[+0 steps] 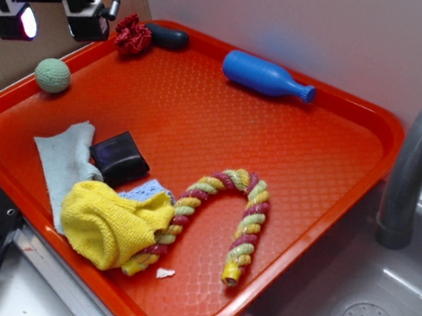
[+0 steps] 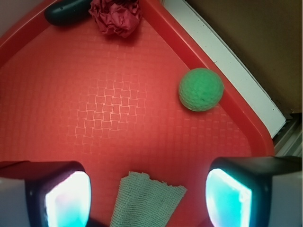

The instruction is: Grab the green ball.

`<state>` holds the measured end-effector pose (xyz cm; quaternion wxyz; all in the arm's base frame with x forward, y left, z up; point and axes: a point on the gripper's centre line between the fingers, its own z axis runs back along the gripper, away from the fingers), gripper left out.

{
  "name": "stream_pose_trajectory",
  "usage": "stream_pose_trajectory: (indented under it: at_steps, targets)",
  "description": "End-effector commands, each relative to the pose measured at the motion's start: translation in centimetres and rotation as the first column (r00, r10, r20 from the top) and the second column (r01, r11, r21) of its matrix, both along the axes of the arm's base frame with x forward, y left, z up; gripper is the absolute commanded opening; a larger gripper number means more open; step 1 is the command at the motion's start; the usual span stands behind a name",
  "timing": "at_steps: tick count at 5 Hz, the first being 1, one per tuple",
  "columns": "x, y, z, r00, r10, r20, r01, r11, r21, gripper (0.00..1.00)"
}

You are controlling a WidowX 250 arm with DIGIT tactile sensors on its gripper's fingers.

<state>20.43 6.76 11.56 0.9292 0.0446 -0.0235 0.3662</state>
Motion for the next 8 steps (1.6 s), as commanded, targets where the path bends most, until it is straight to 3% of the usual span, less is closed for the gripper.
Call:
stream_pose_trajectory:
  at_steps: [1, 3, 6, 7, 8]
  targets:
    - [-0.6, 1.0, 0.8, 1.000, 0.008, 0.025, -0.008, 1.000, 0.008, 1.00]
    - [0.1, 5.9, -2.3, 0.976, 0.199, 0.092, -0.209, 0.972, 0.112, 1.00]
    - [1.6, 10.2, -6.2, 0.959, 0.269, 0.093, -0.279, 0.954, 0.112, 1.00]
    - [0.6, 10.2, -7.8, 0.967, 0.244, 0.068, -0.252, 0.955, 0.154, 1.00]
    - [-0.3, 9.3, -8.9, 0.976, 0.211, 0.048, -0.217, 0.958, 0.186, 0.00]
